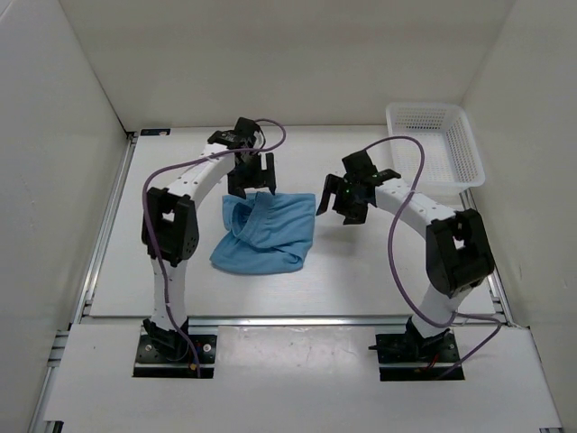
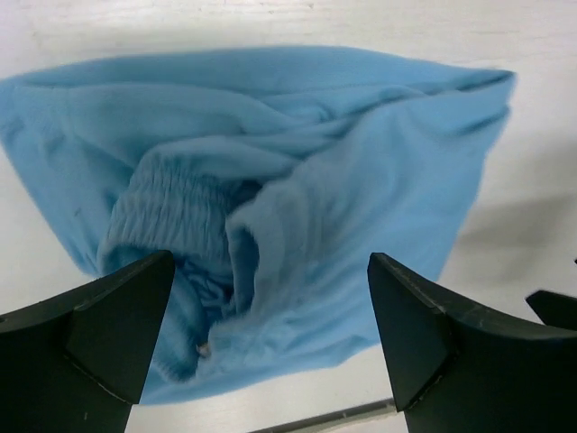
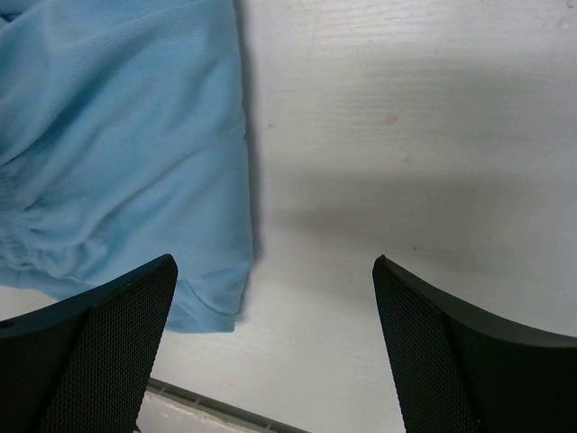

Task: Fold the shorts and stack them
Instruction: Fold the shorts

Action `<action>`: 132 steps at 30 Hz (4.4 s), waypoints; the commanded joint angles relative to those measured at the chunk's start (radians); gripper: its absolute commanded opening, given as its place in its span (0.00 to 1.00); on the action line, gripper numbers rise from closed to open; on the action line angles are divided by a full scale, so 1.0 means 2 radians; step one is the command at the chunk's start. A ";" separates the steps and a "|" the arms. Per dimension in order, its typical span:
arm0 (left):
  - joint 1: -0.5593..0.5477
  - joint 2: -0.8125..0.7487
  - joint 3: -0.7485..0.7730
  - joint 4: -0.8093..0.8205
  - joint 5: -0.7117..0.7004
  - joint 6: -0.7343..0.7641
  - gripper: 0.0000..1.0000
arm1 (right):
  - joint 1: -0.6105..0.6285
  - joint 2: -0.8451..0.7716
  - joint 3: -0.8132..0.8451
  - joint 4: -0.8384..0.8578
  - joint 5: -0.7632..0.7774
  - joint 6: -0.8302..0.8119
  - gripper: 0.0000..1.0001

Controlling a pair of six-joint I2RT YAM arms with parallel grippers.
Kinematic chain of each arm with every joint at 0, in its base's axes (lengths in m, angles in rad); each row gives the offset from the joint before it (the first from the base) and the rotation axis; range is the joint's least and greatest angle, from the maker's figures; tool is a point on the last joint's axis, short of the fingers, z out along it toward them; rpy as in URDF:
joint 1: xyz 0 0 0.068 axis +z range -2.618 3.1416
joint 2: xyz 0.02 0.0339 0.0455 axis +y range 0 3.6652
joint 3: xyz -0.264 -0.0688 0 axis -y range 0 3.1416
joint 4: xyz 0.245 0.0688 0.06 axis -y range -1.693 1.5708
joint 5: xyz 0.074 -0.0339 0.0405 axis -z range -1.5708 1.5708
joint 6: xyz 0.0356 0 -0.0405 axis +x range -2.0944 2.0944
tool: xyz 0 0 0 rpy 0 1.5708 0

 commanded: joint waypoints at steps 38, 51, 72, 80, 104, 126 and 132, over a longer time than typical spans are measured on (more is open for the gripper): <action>0.115 -0.061 -0.042 -0.059 0.062 0.048 0.14 | 0.074 0.148 0.013 0.119 -0.106 0.002 0.48; 0.181 -0.092 -0.094 -0.018 -0.017 0.021 0.99 | 0.088 0.010 0.018 0.026 -0.001 -0.034 0.96; 0.243 -0.038 -0.243 0.104 0.038 -0.038 0.10 | 0.098 -0.061 0.020 -0.032 0.082 -0.024 0.03; 0.202 -0.050 -0.255 0.104 0.025 -0.053 0.10 | 0.098 -0.069 0.012 -0.026 0.070 -0.024 0.10; 0.064 -0.035 -0.131 0.041 -0.077 -0.015 0.10 | 0.081 -0.086 0.017 -0.052 0.084 -0.024 0.08; 0.069 -0.257 -0.018 -0.035 -0.038 0.003 0.95 | 0.057 -0.271 0.039 -0.191 0.365 -0.002 1.00; 0.074 -0.385 -0.142 0.005 -0.038 -0.007 0.95 | 0.052 -0.337 0.022 -0.206 0.401 -0.016 0.96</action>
